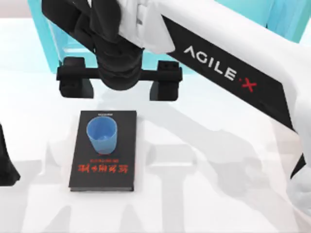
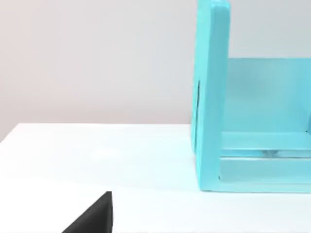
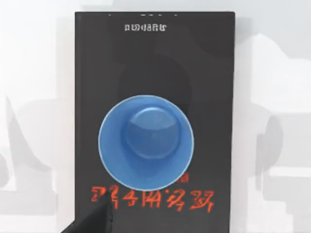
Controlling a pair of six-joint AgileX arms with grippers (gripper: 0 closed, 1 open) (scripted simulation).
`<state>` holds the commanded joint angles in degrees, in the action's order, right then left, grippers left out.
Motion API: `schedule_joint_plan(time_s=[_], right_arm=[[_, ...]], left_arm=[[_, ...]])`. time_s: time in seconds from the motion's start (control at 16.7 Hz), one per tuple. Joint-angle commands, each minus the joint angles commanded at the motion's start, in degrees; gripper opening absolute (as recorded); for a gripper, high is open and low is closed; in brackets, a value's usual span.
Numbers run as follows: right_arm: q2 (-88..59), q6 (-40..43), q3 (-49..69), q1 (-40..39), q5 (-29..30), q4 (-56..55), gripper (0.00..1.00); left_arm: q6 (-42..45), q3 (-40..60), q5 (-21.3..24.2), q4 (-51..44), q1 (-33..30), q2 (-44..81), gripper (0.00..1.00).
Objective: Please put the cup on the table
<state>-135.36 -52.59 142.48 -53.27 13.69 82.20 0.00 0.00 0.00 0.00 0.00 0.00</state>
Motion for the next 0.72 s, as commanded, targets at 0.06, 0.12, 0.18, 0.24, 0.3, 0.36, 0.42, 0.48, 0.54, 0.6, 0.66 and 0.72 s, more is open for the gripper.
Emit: schedule_joint_plan(time_s=[0.06,0.12,0.18,0.24,0.3,0.36,0.42,0.48,0.54,0.6,0.66,0.72], right_arm=[[-2.81,-1.09,2.87,-0.8,0.37,1.65,1.0],[-5.16,-2.01,5.26,-1.45,0.67,3.04,1.0],[-7.05,-2.74,7.17,-1.96,0.91,4.16,1.0],[-8.46,-3.28,8.58,-2.34,1.08,5.01,1.0],[-9.17,-3.56,9.29,-2.52,1.16,5.44,1.0],[-9.33,-3.62,9.45,-2.57,1.18,5.54,1.0],[-9.33,-3.62,9.45,-2.57,1.18,5.54,1.0],[-9.33,-3.62,9.45,-2.57,1.18,5.54,1.0],[-9.33,-3.62,9.45,-2.57,1.18,5.54,1.0],[-9.42,-3.56,9.33,-2.28,1.1,5.44,1.0],[-9.38,-3.51,9.15,-2.26,1.1,5.27,1.0],[-9.29,-3.34,8.39,-2.19,1.1,4.5,1.0]], left_arm=[[0.0,0.0,0.0,0.0,0.0,0.0,1.0],[0.0,0.0,0.0,0.0,0.0,0.0,1.0],[0.0,0.0,0.0,0.0,0.0,0.0,1.0],[0.0,0.0,0.0,0.0,0.0,0.0,1.0],[0.0,0.0,0.0,0.0,0.0,0.0,1.0],[0.0,0.0,0.0,0.0,0.0,0.0,1.0],[0.0,0.0,0.0,0.0,0.0,0.0,1.0],[0.0,0.0,0.0,0.0,0.0,0.0,1.0],[0.0,0.0,0.0,0.0,0.0,0.0,1.0],[0.0,0.0,0.0,0.0,0.0,0.0,1.0],[0.0,0.0,0.0,0.0,0.0,0.0,1.0],[0.0,0.0,0.0,0.0,0.0,0.0,1.0]])
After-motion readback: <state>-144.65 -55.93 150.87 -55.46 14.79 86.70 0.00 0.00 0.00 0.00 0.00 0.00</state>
